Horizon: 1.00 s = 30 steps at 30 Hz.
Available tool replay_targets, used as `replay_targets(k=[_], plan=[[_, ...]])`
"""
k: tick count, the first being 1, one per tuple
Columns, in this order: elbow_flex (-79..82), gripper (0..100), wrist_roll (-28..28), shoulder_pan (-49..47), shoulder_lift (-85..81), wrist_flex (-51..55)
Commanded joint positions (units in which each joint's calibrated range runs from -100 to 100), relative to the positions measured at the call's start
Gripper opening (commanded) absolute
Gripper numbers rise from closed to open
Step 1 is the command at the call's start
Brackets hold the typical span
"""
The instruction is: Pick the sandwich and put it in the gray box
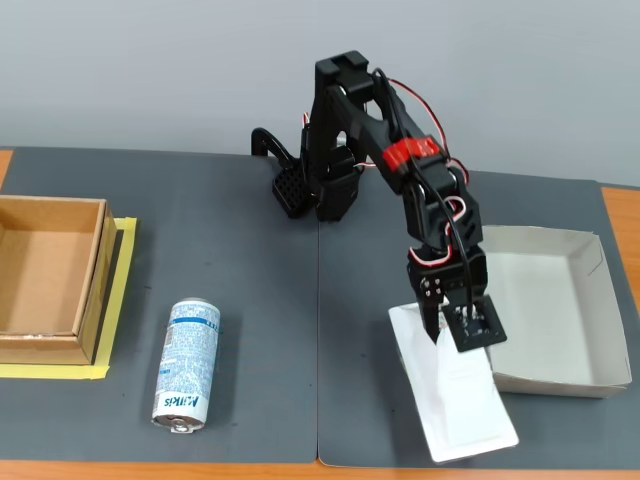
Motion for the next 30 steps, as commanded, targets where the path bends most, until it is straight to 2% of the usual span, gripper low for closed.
replay_targets(k=[1, 14, 19, 25, 30], plan=[[-0.4, 2, -0.1, 0.6, -6.6, -0.6], [-1.5, 2, -0.1, -2.4, -16.0, -0.8], [-4.8, 2, -0.3, -6.9, -14.9, -1.1], [-5.4, 2, -0.1, -11.5, -11.8, -8.0], [-8.6, 2, -0.1, -15.5, -8.3, -8.9]])
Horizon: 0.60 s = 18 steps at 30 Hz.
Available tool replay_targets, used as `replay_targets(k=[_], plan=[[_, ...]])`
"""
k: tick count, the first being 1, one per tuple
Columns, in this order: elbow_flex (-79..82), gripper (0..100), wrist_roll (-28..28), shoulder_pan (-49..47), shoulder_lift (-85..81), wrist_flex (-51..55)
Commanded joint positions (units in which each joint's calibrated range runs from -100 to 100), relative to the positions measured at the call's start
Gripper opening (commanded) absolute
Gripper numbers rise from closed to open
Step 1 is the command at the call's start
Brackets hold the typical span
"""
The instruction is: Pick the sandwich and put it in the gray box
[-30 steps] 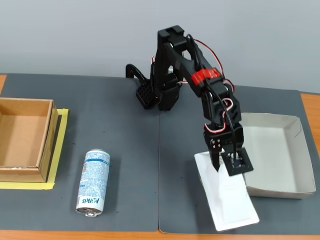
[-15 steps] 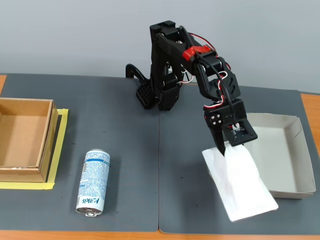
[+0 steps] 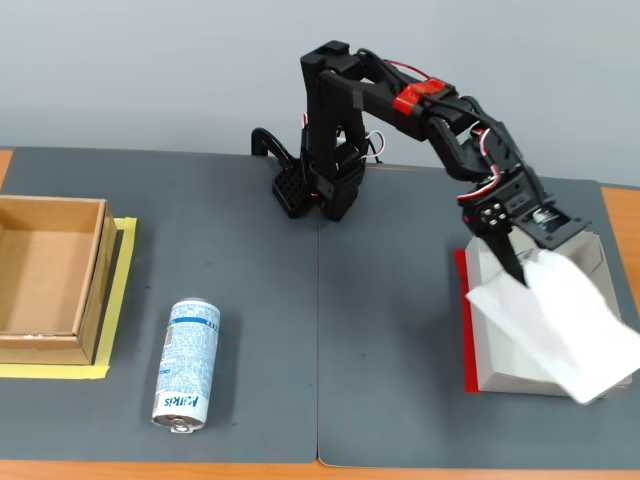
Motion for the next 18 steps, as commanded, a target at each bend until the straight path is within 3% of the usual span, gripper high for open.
replay_targets(k=[1, 18], plan=[[-5.1, 2, 0.1, -2.8, 1.7, -1.2], [-16.2, 2, 0.0, -10.9, 16.3, -1.2]])
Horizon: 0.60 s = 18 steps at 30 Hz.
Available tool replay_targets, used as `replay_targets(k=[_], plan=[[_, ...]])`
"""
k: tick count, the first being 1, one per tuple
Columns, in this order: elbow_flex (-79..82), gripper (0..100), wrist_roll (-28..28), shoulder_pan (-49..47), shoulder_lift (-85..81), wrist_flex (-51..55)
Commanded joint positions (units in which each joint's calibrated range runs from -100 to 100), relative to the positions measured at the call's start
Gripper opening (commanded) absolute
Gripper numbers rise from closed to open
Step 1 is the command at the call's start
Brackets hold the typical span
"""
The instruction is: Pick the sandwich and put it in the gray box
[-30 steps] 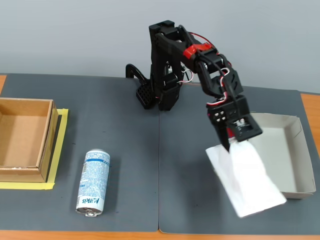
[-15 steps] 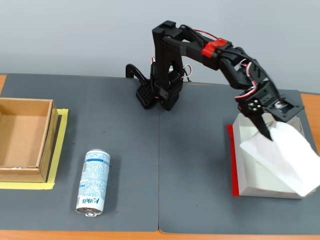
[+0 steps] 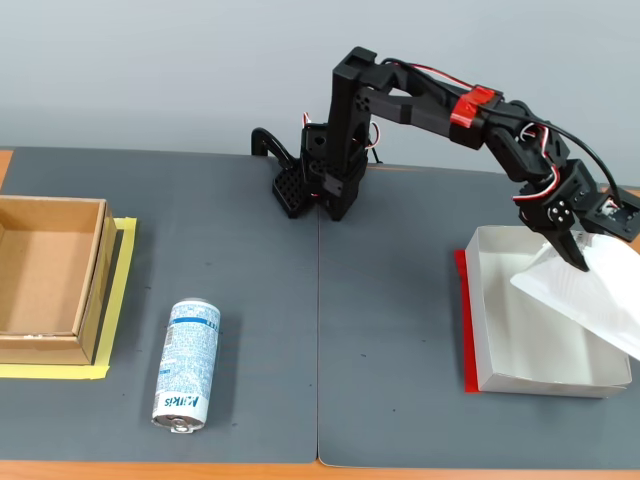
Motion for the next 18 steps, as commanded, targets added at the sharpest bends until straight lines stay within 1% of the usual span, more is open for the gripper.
replay_targets(k=[1, 18], plan=[[-4.2, 2, 0.0, -0.6, 0.6, -1.0], [-4.7, 2, 0.1, -0.3, 2.1, -0.4]])
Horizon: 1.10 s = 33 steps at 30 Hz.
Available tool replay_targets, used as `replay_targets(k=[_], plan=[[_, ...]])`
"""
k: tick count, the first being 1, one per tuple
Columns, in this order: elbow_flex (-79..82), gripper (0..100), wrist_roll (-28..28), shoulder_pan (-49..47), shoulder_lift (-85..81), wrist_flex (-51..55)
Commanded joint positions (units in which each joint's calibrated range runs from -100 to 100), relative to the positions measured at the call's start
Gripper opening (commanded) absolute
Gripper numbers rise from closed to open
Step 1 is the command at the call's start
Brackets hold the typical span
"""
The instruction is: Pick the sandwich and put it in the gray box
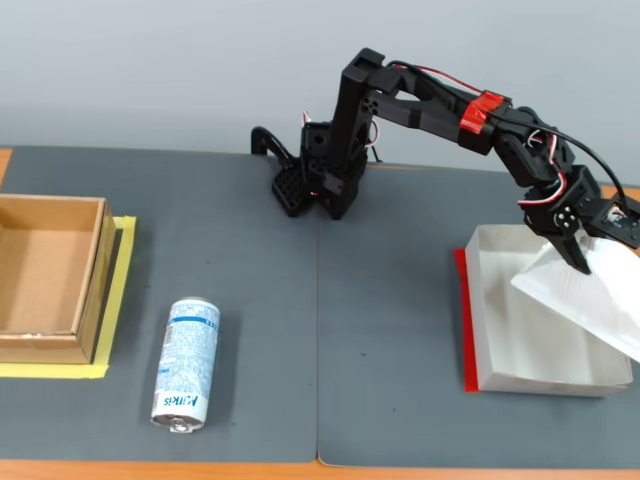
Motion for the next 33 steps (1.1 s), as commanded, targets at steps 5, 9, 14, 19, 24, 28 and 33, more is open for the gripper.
replay_targets(k=[5, 9, 14, 19, 24, 28, 33], plan=[[-3.3, 12, 0.1, 0.4, -0.9, -0.2], [-2.9, 33, 0.1, 0.5, -1.0, -0.2], [-2.7, 37, 0.1, 0.5, -1.1, -0.1], [-2.7, 37, 0.1, 0.5, -1.2, -0.1], [-2.7, 37, 0.1, 0.6, -1.4, -0.1], [-2.6, 36, 0.1, 1.6, -1.5, -0.1], [-2.6, 25, 0.1, 3.5, -3.0, -0.1]])
